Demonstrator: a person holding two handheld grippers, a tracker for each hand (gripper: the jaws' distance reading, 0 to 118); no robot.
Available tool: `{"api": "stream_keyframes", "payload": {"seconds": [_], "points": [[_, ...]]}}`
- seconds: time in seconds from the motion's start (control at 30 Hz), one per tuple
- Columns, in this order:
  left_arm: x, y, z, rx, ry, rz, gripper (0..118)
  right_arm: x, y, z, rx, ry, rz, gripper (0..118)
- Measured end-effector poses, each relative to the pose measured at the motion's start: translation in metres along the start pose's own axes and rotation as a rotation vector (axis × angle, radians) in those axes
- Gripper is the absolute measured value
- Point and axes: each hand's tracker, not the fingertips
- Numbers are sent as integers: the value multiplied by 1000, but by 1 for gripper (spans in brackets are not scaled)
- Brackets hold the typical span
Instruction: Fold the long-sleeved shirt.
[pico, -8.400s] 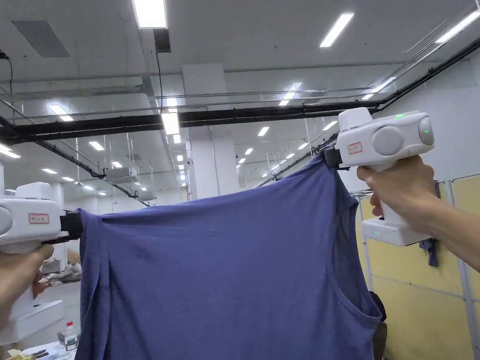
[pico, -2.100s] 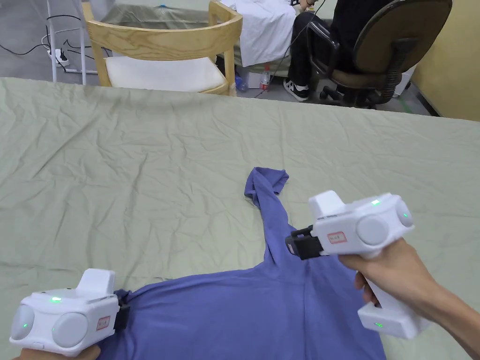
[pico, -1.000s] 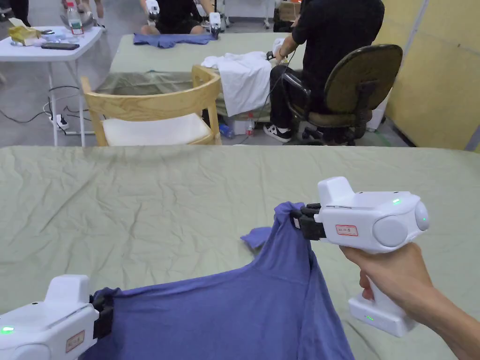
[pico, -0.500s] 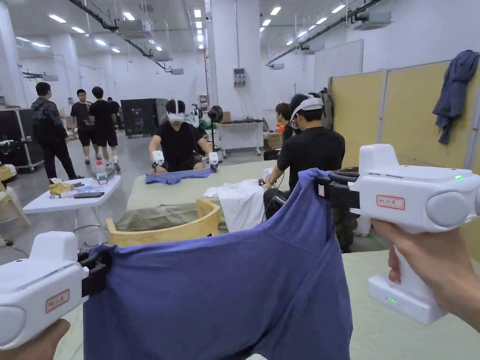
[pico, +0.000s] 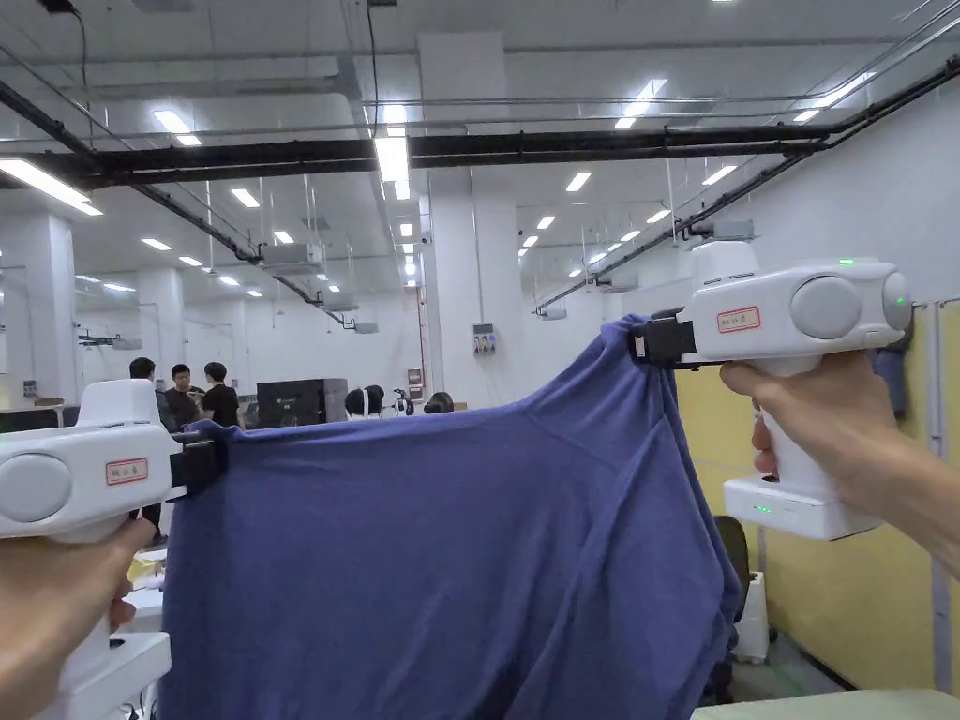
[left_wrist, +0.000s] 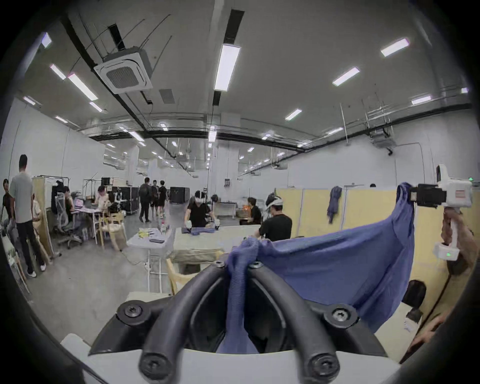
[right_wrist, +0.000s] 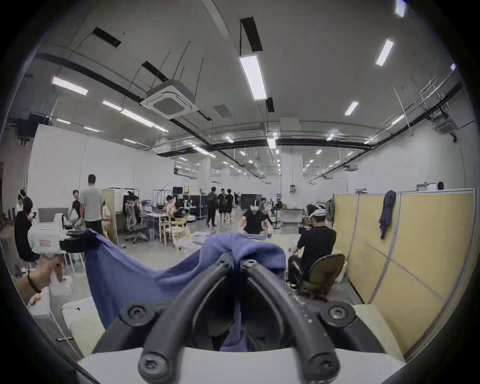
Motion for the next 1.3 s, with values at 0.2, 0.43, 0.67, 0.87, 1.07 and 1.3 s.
{"api": "stream_keyframes", "payload": {"seconds": [0.2, 0.43, 0.67, 0.87, 1.07, 1.3], "points": [[7, 34, 3, 53, -9, 5, 8, 6, 37, 11, 62, -56, -4, 5], [10, 72, -4, 104, -22, 22, 8, 3, 77, 15, 65, -102, 8, 5], [6, 86, -10, 113, -10, 58, 8, 3, 90, 6, 75, -127, -1, 5], [-6, 80, -27, 100, 7, 58, 8, 6, 82, -22, 54, -133, 9, 5], [-18, 70, -63, 85, 30, 63, 8, 12, 61, -69, 27, -138, 14, 5], [-32, 52, -116, 63, 48, 53, 8, 29, 28, -130, 8, -147, 6, 5]]}}
